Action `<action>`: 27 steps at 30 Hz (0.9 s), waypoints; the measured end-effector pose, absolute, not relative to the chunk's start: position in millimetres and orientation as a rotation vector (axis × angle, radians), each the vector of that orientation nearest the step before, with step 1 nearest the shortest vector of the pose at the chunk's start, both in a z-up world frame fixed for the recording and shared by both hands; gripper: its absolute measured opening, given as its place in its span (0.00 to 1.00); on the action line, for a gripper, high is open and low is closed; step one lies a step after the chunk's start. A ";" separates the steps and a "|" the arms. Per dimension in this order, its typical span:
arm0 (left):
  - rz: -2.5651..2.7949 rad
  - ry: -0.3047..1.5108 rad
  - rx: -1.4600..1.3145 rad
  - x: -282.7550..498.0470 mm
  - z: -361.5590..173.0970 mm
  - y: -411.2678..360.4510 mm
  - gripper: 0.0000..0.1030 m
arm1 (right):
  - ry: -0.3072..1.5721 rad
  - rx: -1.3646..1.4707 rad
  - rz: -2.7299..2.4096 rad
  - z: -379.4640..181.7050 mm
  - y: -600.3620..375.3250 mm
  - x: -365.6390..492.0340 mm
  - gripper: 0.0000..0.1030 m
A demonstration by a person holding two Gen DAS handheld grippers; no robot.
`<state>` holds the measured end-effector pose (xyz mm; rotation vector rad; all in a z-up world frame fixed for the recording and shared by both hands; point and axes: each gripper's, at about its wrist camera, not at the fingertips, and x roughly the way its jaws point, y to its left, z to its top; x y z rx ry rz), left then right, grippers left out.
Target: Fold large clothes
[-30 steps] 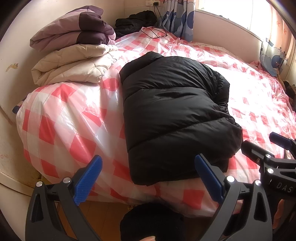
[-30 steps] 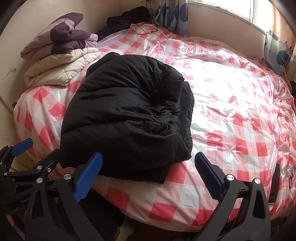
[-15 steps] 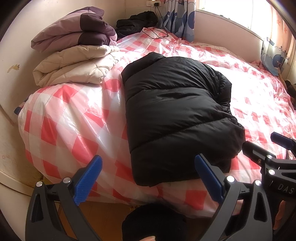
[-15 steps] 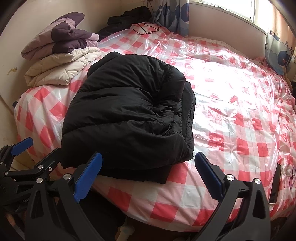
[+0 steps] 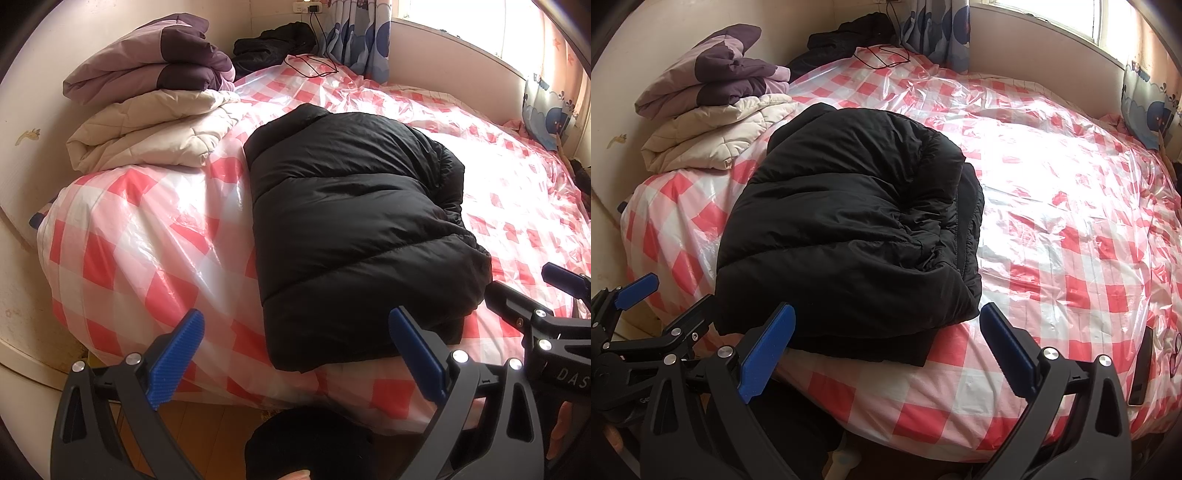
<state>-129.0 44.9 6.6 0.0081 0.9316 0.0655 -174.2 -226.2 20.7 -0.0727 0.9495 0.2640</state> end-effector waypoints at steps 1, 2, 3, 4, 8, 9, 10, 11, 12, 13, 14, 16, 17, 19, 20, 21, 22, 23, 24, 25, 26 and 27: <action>0.066 0.932 0.008 -129.0 6.7 44.6 0.93 | 0.949 -0.073 0.265 20.8 -225.5 -174.2 0.94; 0.066 0.931 0.008 -129.6 6.9 44.6 0.93 | 0.950 -0.073 0.264 20.7 -226.7 -173.9 0.94; 0.067 0.930 0.007 -129.1 6.8 45.9 0.93 | 0.950 -0.072 0.265 20.6 -225.7 -174.1 0.94; 0.069 0.928 0.006 -129.5 7.1 45.6 0.93 | 0.949 -0.073 0.264 20.6 -226.3 -174.1 0.94; 0.084 0.923 0.015 -129.2 7.2 47.2 0.93 | 0.951 -0.071 0.263 20.5 -226.0 -174.1 0.94; 0.085 0.922 0.016 -129.3 7.4 46.1 0.93 | 0.951 -0.071 0.264 20.6 -225.1 -174.5 0.94; 0.084 0.923 0.017 -128.9 7.4 46.5 0.93 | 0.951 -0.071 0.265 20.6 -225.0 -174.3 0.94; 0.083 0.924 0.016 -128.6 7.3 46.9 0.93 | 0.952 -0.071 0.265 20.5 -225.3 -174.2 0.94; 0.083 0.924 0.015 -128.2 7.2 47.6 0.93 | 0.951 -0.071 0.265 20.5 -225.3 -174.2 0.94; 0.084 0.923 0.015 -128.4 7.2 47.3 0.93 | 0.952 -0.071 0.265 20.5 -224.0 -174.5 0.94; 0.085 0.922 0.016 -128.7 7.2 45.1 0.93 | 0.951 -0.071 0.264 20.5 -224.4 -174.5 0.94; 0.087 0.922 0.017 -127.9 6.9 45.8 0.93 | 0.952 -0.071 0.265 20.2 -226.0 -174.2 0.94; 0.088 0.921 0.018 -127.3 6.7 46.1 0.93 | 0.951 -0.071 0.264 20.2 -225.4 -174.4 0.94; 0.087 0.918 0.011 -127.3 6.8 45.8 0.93 | 0.950 -0.070 0.265 20.1 -226.4 -174.2 0.94; 0.088 0.920 0.004 -126.4 6.4 47.5 0.93 | 0.951 -0.070 0.264 20.1 -227.3 -174.0 0.94; 0.083 0.927 -0.009 -125.5 5.6 49.1 0.93 | 0.950 -0.070 0.264 20.1 -227.8 -174.0 0.94; 0.080 0.932 -0.019 -126.5 5.0 45.2 0.93 | 0.951 -0.066 0.265 20.2 -227.0 -174.1 0.94; 0.075 0.935 -0.029 -126.0 4.7 46.5 0.93 | 0.950 -0.065 0.263 20.4 -226.3 -174.3 0.94; 0.071 0.938 -0.037 -126.0 4.8 46.5 0.93 | 0.949 -0.064 0.262 20.4 -226.2 -174.4 0.94; 0.071 0.938 -0.040 -127.5 4.8 44.3 0.93 | 0.949 -0.063 0.260 20.0 -227.3 -174.1 0.94; 0.072 0.936 -0.041 -127.4 5.6 45.1 0.93 | 0.949 -0.064 0.257 20.0 -226.3 -174.2 0.94; 0.073 0.933 -0.038 -127.6 6.5 45.1 0.93 | 0.950 -0.061 0.257 19.7 -225.8 -174.2 0.94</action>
